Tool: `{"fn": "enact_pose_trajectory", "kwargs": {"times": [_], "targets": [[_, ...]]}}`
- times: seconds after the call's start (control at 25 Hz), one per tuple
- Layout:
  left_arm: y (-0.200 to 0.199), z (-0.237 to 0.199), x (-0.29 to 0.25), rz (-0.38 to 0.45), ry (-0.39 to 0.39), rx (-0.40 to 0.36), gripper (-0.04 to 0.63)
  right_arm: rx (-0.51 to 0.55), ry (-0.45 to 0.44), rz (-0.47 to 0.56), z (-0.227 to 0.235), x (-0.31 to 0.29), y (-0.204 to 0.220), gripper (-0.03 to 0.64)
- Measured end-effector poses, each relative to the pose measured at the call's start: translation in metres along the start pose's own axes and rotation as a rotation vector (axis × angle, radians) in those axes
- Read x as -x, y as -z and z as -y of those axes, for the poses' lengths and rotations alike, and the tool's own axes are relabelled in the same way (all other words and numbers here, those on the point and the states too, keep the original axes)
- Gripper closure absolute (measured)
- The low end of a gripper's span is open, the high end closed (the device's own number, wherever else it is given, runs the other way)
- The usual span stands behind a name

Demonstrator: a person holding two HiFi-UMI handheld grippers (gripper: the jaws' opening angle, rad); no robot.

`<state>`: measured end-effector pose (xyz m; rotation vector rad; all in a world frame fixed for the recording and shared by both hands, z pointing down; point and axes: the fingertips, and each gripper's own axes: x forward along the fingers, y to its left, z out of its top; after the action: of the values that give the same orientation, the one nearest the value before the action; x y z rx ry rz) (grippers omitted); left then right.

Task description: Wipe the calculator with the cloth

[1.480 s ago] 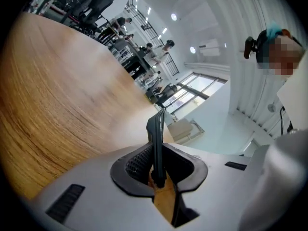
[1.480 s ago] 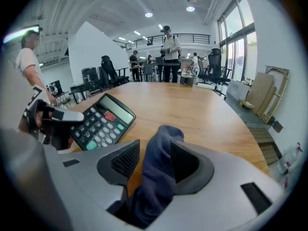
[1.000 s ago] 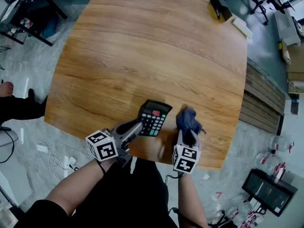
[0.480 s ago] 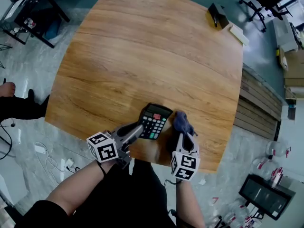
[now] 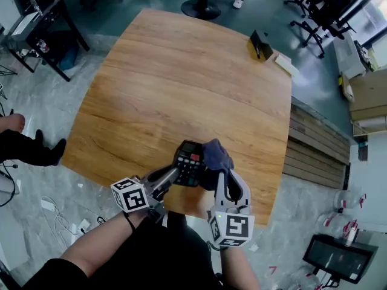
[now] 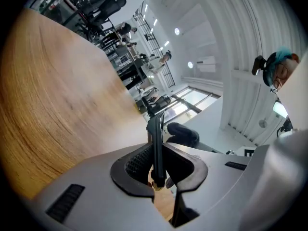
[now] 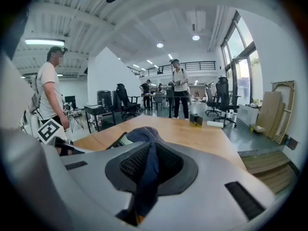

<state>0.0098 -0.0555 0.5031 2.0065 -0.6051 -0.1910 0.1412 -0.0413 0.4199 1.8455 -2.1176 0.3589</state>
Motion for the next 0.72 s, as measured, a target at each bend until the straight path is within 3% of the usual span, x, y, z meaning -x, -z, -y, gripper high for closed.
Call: {"fn": "enact_pose_trajectory", "kwargs": {"times": [0.32,0.72], "targets": [[-0.004,0.032,0.006,0.015,0.06,0.019,0.526,0.091,-0.069,0.076,-0.036,-0.001,-0.039,0.578],[-0.014,0.033,0.004,0.039,0.067,0.043,0.526,0.147,-0.343,-0.004,-0.12,0.009,-0.011,0.578]]}}
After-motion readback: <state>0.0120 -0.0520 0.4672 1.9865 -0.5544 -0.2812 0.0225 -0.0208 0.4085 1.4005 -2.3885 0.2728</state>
